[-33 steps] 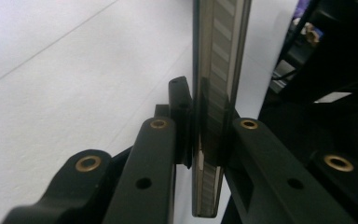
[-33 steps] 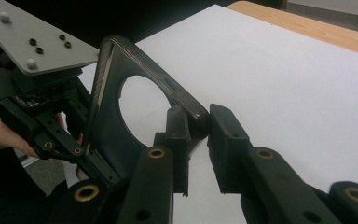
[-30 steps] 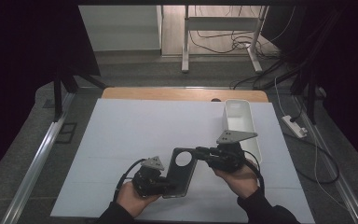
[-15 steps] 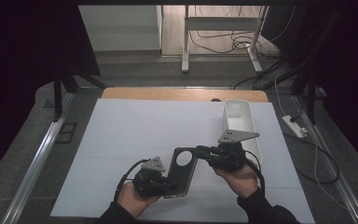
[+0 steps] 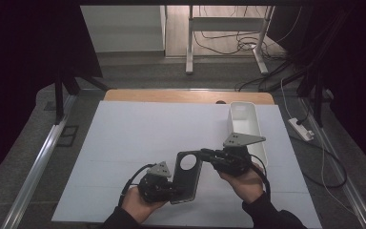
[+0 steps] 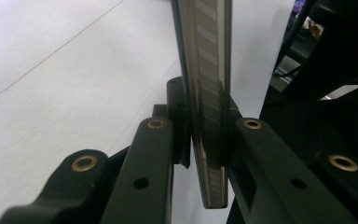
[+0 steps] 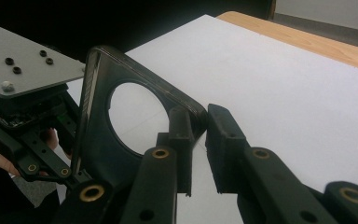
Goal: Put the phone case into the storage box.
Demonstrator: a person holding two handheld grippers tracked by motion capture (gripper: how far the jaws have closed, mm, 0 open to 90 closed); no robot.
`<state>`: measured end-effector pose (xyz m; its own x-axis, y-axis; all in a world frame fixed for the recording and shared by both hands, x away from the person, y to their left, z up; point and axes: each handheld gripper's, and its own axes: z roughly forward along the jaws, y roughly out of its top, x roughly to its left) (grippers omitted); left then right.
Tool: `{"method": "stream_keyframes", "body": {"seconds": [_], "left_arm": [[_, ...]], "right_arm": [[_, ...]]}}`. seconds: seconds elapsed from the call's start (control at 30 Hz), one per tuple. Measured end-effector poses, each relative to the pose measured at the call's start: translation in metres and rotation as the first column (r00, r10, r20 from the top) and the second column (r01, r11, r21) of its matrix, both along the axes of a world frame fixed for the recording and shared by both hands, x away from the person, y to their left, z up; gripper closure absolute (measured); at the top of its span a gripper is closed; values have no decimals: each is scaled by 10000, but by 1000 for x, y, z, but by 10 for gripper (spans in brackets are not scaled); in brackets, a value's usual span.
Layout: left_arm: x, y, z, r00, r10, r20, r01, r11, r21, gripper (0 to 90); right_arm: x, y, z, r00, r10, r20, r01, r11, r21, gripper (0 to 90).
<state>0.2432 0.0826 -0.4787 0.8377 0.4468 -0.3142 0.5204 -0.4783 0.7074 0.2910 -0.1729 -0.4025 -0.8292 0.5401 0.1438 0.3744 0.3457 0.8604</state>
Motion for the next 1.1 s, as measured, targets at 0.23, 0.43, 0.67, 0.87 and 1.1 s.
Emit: {"method": "stream_keyframes", "body": {"seconds": [0.23,0.43,0.67,0.87,1.1], "left_arm": [[2,1,-2,9999,-128,37,129,9998,-138,816],[3,1,-2,10000,-59,-27,58,9994,-341,715],[4,4,2,9993,187,322,-172,9988,-464,466],[2,11,10,9956,294,888,-232,9973,-692,258],[-2,23,14,9919,448,1192,-383,9977,-566,144]], "right_arm": [[-1,0,2,10000,1,-35,-1,9999,119,801],[-2,0,3,9999,81,-120,-79,9997,210,802],[-2,-2,8,9998,-194,-70,195,9997,136,801],[1,-5,11,9989,-464,52,464,9989,-79,801],[7,-11,13,9972,-745,111,747,9970,-195,802]]}}
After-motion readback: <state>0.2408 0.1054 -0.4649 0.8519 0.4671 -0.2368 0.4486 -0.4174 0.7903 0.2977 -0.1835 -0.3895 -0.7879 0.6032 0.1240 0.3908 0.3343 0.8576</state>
